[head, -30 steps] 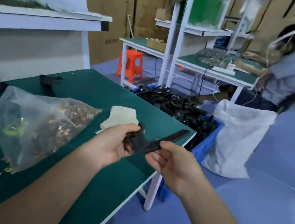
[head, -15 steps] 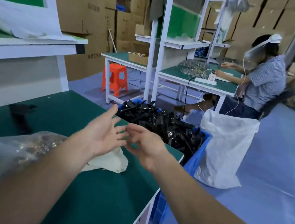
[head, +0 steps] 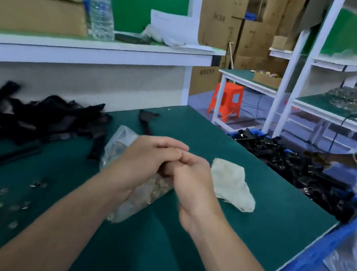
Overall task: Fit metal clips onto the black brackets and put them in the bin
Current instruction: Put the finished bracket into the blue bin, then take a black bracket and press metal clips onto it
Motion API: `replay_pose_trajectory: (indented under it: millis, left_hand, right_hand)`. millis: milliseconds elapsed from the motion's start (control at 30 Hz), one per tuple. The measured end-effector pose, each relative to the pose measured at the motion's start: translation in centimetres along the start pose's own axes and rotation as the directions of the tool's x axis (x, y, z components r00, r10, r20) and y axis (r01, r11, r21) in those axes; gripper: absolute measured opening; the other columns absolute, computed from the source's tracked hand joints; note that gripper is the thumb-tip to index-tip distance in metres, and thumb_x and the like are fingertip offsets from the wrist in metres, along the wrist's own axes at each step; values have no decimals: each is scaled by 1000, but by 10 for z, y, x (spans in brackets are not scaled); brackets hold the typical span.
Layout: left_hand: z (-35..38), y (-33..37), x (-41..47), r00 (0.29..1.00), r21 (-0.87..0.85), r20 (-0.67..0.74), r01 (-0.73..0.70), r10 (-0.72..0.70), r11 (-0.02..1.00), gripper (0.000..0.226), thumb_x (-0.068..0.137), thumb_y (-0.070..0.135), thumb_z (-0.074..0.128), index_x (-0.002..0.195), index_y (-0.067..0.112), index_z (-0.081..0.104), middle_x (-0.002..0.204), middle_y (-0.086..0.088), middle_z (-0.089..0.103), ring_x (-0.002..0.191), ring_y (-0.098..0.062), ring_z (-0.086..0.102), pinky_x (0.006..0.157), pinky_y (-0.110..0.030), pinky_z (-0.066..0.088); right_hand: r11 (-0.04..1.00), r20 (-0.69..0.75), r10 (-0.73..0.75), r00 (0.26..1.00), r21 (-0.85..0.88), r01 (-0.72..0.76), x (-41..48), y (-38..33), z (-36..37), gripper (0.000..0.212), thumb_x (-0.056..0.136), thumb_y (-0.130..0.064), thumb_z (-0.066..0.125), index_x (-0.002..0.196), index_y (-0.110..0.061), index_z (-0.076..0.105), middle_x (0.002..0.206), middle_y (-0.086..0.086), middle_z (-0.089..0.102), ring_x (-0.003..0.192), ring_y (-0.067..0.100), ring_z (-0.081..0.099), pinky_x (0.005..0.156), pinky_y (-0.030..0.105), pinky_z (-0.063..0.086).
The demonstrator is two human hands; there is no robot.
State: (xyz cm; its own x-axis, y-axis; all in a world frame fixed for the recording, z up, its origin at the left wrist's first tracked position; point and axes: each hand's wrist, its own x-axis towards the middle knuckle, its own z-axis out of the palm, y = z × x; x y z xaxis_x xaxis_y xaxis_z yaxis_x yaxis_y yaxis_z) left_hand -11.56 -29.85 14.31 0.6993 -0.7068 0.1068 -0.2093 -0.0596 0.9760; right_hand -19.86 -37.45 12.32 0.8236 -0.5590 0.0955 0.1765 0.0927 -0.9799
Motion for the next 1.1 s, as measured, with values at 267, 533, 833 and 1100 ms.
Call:
replay_pose_trajectory:
  millis: [267, 533, 833, 1100]
  left_hand:
    - [-155, -69, -83, 850, -425, -395, 168, -349, 890, 28, 96, 28, 60, 84, 16, 81, 83, -9, 73, 75, -22, 66, 65, -34, 50]
    - [-219, -157, -135, 592, -55, -777, 272, -212, 961, 21, 90, 24, 67, 91, 42, 78, 90, 19, 77, 90, -4, 71, 81, -29, 54]
    - [-225, -182, -113, 858, 691, -513, 385, 40, 612, 44, 87, 44, 66, 130, 38, 68, 139, 17, 60, 127, -8, 49, 111, -25, 36]
    - [-229, -191, -115, 802, 573, -590, 333, 96, 749, 13, 91, 17, 73, 93, 27, 81, 98, 19, 73, 94, -2, 61, 87, -21, 50]
  right_hand:
    - [955, 592, 268, 760, -265, -130, -7, 30, 136, 31, 92, -3, 63, 117, -16, 76, 117, 2, 75, 114, 14, 68, 103, 35, 55]
    - [787, 469, 319, 824, -615, 46, 39, 107, 239, 61, 90, -23, 66, 148, -28, 47, 74, -19, 67, 66, -3, 62, 53, 12, 43]
    - [262, 8, 138, 990, -965, -29, 153, 160, 262, 72, 97, -54, 54, 150, -9, 35, 156, 15, 36, 142, 34, 35, 113, 46, 37]
    - [214, -31, 140, 990, -975, -61, 182, 157, 260, 55, 91, -7, 61, 143, -8, 42, 142, 15, 49, 130, 33, 48, 101, 43, 50]
